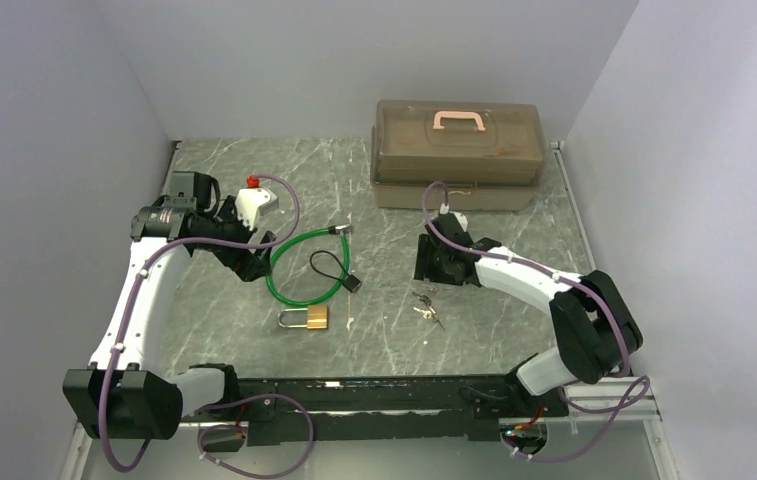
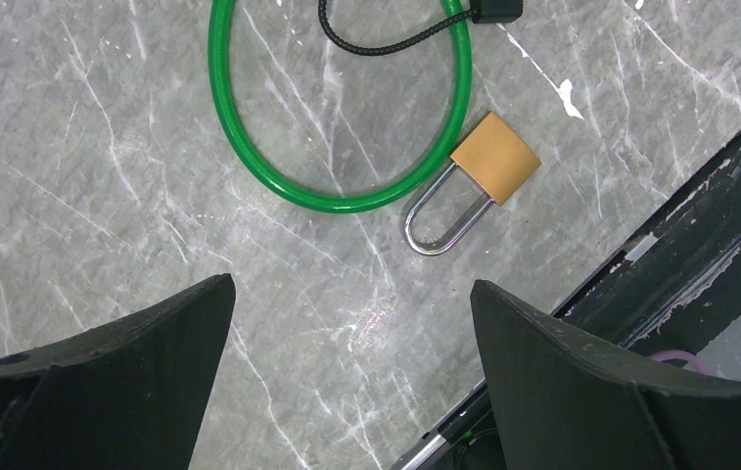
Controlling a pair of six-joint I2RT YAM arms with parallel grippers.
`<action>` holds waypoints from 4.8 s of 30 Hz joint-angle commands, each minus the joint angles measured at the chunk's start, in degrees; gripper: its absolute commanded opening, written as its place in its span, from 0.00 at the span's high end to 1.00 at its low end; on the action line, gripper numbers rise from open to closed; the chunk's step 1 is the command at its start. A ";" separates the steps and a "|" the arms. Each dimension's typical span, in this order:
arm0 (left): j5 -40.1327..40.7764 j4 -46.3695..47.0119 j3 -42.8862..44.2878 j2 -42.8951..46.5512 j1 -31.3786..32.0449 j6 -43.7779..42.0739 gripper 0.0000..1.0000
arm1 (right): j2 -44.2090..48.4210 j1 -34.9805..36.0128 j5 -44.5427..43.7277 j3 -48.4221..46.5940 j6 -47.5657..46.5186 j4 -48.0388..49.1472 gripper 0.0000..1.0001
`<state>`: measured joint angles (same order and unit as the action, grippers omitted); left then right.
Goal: Unlock with the key
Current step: Pick up the key from the center of the board.
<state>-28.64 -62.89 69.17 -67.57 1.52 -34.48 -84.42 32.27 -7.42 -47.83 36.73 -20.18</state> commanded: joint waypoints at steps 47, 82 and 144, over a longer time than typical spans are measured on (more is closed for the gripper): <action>-24.63 2.38 -1.65 -1.58 0.15 1.06 0.03 | 5.68 11.41 19.10 -8.21 -14.79 8.67 1.00; -29.45 14.72 -3.52 0.80 20.02 11.14 0.39 | 13.17 30.80 1.94 -17.90 -15.19 6.03 1.00; -25.29 5.63 3.55 -0.04 22.48 5.12 0.88 | 13.06 35.51 -1.69 -19.08 -15.64 6.17 1.00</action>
<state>-52.53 -57.95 69.76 -67.16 23.77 -30.06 -72.62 67.24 -8.54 -64.99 21.39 -16.58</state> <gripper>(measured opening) 0.129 0.009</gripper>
